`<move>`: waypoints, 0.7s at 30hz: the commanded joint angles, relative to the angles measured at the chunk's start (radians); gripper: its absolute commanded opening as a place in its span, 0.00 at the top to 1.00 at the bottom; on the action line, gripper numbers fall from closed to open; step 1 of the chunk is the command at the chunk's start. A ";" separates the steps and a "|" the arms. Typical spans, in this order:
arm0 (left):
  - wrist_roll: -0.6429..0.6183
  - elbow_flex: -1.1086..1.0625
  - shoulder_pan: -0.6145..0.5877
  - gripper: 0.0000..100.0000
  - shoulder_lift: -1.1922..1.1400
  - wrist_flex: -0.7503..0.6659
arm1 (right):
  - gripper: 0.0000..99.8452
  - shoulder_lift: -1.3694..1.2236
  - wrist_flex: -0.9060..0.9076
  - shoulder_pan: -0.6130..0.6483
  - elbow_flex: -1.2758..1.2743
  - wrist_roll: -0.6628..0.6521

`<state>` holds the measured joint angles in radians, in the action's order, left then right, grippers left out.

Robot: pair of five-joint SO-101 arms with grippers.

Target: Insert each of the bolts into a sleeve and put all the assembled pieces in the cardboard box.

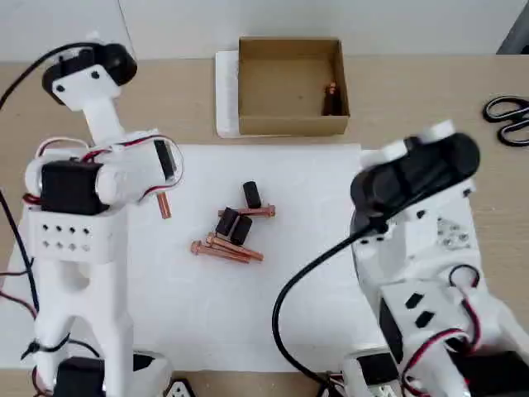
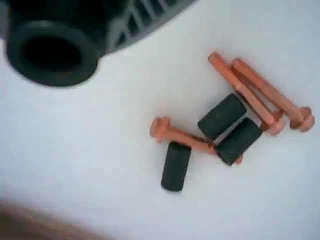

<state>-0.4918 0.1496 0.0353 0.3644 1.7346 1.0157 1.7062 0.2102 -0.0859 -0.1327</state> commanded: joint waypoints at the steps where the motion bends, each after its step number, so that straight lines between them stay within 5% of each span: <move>1: 0.009 -0.035 0.006 0.99 0.089 0.017 | 1.00 0.084 -0.048 0.001 -0.209 -0.002; 13: 0.087 -0.050 0.006 0.99 0.150 0.015 | 1.00 0.522 -0.369 0.004 -0.624 -0.002; 21: 0.091 -0.051 0.006 0.99 0.149 -0.020 | 1.00 0.628 -0.734 0.021 -0.980 -0.005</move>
<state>-0.4089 0.0974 0.0353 0.4872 1.7346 1.6249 1.0894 0.2133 -1.0050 -0.1327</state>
